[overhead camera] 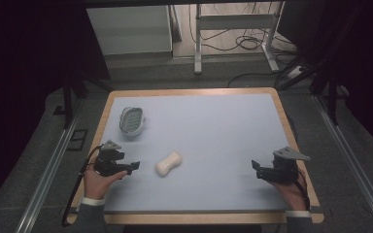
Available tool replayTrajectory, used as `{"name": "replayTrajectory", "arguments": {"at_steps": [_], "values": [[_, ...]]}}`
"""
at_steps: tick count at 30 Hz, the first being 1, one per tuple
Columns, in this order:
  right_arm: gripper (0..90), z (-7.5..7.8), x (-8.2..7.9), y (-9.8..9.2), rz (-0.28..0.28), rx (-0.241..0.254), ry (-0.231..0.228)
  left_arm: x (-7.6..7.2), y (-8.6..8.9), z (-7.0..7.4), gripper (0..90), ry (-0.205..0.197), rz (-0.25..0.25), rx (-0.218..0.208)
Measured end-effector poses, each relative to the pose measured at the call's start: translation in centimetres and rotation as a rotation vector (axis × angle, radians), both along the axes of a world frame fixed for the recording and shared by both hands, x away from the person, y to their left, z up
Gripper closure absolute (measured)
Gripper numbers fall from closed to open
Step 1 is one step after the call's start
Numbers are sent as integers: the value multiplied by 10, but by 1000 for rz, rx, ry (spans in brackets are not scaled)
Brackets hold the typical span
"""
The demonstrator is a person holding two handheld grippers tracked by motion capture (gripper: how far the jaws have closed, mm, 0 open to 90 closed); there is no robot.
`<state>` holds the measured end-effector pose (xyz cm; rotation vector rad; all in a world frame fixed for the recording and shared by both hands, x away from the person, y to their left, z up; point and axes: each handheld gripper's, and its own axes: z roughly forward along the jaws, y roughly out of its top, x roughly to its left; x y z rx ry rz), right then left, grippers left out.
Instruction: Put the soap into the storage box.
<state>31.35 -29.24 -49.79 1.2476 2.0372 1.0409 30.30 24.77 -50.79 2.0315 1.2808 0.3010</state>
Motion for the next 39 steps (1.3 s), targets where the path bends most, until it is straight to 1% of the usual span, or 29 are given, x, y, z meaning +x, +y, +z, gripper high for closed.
{"name": "replayTrajectory", "arguments": {"at_steps": [3, 7, 9, 11, 16, 18, 23, 26, 32, 35, 37, 39], "values": [[85, -1, 1, -3, -6, -4, -4, -1, 0, 1, 220, -3, 3, -4], [85, -2, 0, -3, 2, -15, 0, -2, 0, 2, 220, -7, 5, -6], [85, -2, -1, -3, 2, -23, 12, -2, -1, 2, 219, -8, -1, -2], [85, -2, -1, -3, -3, -20, 14, -3, -2, 3, 219, -10, -6, 0], [85, -4, 0, -3, -3, -24, 20, -5, -2, 4, 219, -16, 0, 2], [84, -7, 2, -3, -2, -45, 29, -5, 0, 5, 218, -16, 6, 2], [84, -8, 1, -2, 0, -61, 40, -6, 0, 7, 220, -22, 9, 0], [84, -8, 1, -3, -5, -58, 41, -7, 0, 7, 220, -27, 11, 2], [84, -8, 0, -4, -5, -55, 46, -7, -2, 8, 222, -31, 17, 19], [84, -9, 0, -5, -13, -54, 49, -8, -3, 11, 223, -37, 16, 27], [84, -9, 0, -6, -11, -56, 48, -9, -2, 13, 225, -41, 29, 25], [84, -8, 0, -8, -11, -55, 44, -8, -1, 14, 226, -36, 36, 29]]}}
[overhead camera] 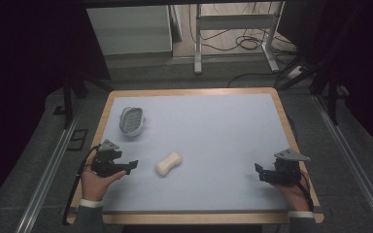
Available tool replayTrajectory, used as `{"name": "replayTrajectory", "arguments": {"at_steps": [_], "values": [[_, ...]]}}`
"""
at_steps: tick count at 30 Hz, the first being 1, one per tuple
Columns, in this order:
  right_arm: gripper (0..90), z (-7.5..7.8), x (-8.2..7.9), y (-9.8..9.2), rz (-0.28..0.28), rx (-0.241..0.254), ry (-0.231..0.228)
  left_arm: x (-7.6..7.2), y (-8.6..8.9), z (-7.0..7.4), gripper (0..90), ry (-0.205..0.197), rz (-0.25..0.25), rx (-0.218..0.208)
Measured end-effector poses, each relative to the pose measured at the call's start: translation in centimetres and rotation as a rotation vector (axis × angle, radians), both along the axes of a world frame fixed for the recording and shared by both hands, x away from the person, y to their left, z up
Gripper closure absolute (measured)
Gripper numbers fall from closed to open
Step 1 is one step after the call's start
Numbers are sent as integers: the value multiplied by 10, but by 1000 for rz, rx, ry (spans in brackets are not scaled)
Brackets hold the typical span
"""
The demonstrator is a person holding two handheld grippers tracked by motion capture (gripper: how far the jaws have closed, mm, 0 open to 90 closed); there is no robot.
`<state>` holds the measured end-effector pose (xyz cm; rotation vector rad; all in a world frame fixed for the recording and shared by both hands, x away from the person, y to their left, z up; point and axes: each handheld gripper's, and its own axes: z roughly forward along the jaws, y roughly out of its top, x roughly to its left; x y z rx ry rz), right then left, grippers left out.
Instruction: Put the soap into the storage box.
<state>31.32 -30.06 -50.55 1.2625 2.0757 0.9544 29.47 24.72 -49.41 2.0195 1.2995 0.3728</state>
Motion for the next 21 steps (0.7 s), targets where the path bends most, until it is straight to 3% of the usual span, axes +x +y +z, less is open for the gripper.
{"name": "replayTrajectory", "arguments": {"at_steps": [5, 13, 21], "values": [[84, 3, -1, -6, -10, 13, -2, -1, 1, 5, 226, -5, 6, 8], [84, 6, -3, -7, -18, 11, -11, 0, -4, 30, 222, -8, -43, 37], [84, 5, -4, -7, -20, 2, -9, 6, -12, 45, 217, -3, -77, 62]]}}
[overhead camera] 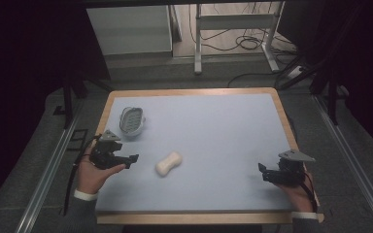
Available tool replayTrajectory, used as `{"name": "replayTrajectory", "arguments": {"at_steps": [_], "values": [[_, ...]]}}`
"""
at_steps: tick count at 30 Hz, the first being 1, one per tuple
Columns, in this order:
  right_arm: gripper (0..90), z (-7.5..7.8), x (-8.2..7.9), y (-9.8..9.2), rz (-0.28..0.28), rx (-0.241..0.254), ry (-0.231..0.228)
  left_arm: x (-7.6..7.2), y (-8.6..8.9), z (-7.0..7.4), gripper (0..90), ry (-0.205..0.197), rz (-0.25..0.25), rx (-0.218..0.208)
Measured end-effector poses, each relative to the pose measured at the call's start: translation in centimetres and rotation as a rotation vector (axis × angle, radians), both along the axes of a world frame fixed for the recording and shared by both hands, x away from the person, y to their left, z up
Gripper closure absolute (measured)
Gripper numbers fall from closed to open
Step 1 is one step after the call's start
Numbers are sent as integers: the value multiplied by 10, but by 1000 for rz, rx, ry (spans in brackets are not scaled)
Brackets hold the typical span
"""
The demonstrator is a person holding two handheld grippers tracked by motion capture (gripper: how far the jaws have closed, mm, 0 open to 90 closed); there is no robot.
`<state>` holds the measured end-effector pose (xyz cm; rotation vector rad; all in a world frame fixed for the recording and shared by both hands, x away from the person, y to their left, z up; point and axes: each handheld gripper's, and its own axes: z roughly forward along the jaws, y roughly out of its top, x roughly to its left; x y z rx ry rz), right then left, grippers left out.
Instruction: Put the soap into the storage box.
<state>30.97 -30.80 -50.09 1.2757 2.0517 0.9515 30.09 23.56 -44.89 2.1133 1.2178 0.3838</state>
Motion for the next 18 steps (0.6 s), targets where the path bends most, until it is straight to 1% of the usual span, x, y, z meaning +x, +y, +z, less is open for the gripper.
{"name": "replayTrajectory", "arguments": {"at_steps": [5, 7, 10, 12, 13, 14, 16, 18], "values": [[85, 1, -1, -1, -2, -2, -2, 3, -7, 4, 213, 4, -14, 13], [84, 2, -1, -1, -1, -2, -4, 4, -8, 4, 214, -2, -12, 17], [84, 2, -1, -1, -4, -3, -4, 5, -11, 5, 214, 3, -19, 23], [85, 1, 0, -2, -11, -3, -4, 6, -14, 5, 214, 5, -29, 33], [84, 1, 0, -3, -15, -4, 1, 6, -19, 5, 214, 4, -40, 38], [84, 1, 0, -3, -15, -4, 1, 6, -19, 5, 214, 4, -40, 38], [85, 0, 0, -3, -15, -5, 3, 7, -24, 6, 212, 10, -54, 46], [84, 0, 0, -2, -15, -6, 1, 10, -32, 5, 209, 30, -75, 50]]}}
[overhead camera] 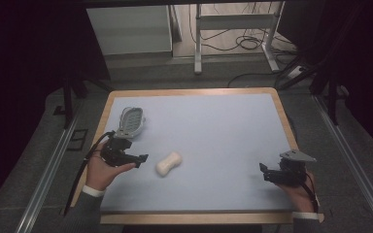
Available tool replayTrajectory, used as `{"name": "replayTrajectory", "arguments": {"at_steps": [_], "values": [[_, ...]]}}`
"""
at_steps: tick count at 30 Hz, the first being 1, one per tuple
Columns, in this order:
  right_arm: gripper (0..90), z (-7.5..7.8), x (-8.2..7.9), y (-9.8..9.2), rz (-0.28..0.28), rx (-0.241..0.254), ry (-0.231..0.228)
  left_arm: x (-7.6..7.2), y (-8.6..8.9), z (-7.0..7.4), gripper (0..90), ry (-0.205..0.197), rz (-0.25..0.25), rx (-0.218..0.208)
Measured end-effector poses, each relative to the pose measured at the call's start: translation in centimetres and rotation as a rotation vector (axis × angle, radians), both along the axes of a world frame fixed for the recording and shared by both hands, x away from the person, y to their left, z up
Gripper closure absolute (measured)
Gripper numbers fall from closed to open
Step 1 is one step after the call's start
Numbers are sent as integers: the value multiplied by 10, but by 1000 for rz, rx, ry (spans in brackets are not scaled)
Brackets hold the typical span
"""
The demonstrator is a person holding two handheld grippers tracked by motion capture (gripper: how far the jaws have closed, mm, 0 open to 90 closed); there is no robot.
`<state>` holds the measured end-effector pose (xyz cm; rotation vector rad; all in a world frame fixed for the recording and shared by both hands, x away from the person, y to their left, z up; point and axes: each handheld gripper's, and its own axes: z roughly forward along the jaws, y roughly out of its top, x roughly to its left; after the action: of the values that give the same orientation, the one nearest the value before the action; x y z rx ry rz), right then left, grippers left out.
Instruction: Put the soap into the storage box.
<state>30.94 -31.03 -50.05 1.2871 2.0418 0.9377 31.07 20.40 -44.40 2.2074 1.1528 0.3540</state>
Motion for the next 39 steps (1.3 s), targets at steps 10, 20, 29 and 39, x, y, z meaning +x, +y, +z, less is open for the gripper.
{"name": "replayTrajectory", "arguments": {"at_steps": [10, 20, 29, 39], "values": [[84, -1, 0, 0, -1, -7, 2, 6, -16, -1, 209, 13, -30, 33], [84, -1, 0, 0, 2, -7, 4, 7, -30, 2, 212, 15, -69, 58], [85, -2, 1, 1, -1, -10, 6, 11, -46, -2, 206, 34, -99, 78], [84, -2, 1, 1, -3, -9, 7, 19, -64, -7, 206, 58, -130, 108]]}}
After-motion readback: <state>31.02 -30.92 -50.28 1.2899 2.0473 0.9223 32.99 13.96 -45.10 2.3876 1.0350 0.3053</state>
